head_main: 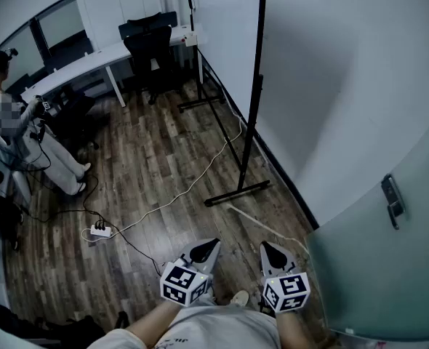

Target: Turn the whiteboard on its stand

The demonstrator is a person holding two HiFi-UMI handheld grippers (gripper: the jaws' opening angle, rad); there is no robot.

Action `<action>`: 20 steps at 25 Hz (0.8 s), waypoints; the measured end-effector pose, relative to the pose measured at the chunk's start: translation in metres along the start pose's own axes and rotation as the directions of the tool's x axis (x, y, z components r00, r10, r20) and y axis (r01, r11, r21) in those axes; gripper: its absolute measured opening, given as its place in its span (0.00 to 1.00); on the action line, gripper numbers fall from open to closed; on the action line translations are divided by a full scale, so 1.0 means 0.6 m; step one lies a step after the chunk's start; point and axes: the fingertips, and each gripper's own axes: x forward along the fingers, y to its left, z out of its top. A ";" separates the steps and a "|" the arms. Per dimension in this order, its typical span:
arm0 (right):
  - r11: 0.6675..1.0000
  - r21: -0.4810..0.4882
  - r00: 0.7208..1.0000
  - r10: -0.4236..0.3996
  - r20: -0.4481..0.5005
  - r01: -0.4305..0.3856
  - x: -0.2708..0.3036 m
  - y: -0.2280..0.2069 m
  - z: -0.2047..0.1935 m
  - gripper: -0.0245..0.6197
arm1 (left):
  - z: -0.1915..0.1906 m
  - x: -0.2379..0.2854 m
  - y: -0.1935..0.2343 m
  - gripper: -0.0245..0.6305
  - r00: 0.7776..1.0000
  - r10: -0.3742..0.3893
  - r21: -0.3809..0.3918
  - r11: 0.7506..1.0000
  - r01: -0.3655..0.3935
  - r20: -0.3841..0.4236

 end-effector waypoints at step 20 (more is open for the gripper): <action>0.999 0.029 1.000 -0.023 0.019 0.023 0.021 0.033 0.009 0.05 | 0.004 -0.026 0.035 0.05 1.000 -0.026 0.008 1.000 0.026 0.006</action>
